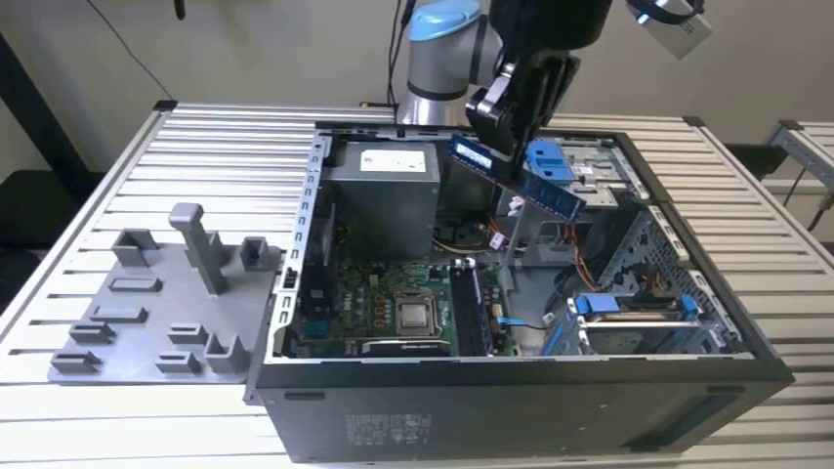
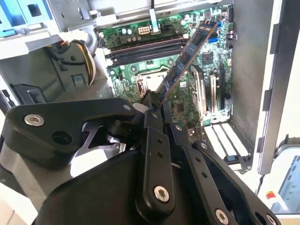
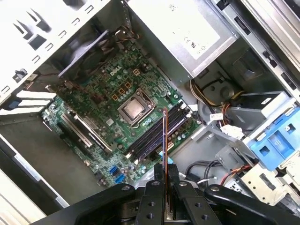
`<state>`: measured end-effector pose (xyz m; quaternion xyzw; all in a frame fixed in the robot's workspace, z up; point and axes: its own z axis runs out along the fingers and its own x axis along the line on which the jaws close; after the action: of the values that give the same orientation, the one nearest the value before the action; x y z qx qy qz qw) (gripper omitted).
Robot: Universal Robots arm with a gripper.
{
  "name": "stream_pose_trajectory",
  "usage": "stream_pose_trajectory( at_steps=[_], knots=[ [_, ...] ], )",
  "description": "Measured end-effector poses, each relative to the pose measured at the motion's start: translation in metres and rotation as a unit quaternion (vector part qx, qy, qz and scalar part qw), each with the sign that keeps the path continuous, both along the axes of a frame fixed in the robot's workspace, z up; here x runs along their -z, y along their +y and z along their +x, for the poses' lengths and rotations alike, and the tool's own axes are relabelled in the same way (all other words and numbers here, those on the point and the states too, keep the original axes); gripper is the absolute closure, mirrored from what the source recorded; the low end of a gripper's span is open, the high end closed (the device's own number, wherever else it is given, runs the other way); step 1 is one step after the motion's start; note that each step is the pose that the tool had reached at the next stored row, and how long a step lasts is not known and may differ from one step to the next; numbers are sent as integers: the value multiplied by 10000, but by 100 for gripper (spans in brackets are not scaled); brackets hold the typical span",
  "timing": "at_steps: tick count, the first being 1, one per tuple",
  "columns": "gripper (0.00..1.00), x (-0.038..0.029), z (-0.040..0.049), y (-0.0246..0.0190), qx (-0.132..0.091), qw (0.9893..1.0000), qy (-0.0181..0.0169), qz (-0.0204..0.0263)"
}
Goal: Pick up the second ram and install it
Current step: 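Insert the second ram into the second slot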
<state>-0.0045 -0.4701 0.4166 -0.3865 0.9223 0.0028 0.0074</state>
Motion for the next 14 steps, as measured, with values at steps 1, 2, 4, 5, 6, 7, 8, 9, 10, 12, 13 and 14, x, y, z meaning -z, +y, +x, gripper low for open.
stream_pose_trajectory(
  at_steps=[1,2,4,5,6,7,8,9,10,12,13,14],
  knots=[
    [86,1,0,0,69,10000,0,-1],
    [86,2,0,0,138,9999,0,-1],
    [86,4,0,0,286,9996,0,-1],
    [86,5,0,0,360,9994,0,-1],
    [86,6,0,0,433,9991,0,-1],
    [86,7,0,0,505,9987,0,0],
    [86,8,0,0,575,9983,0,-1],
    [86,9,0,0,646,9979,0,0],
    [86,10,0,0,716,9974,0,-1],
    [86,13,0,0,858,9963,0,-1],
    [86,13,0,0,920,9958,0,-1],
    [86,14,0,0,978,9952,0,-1]
  ],
)
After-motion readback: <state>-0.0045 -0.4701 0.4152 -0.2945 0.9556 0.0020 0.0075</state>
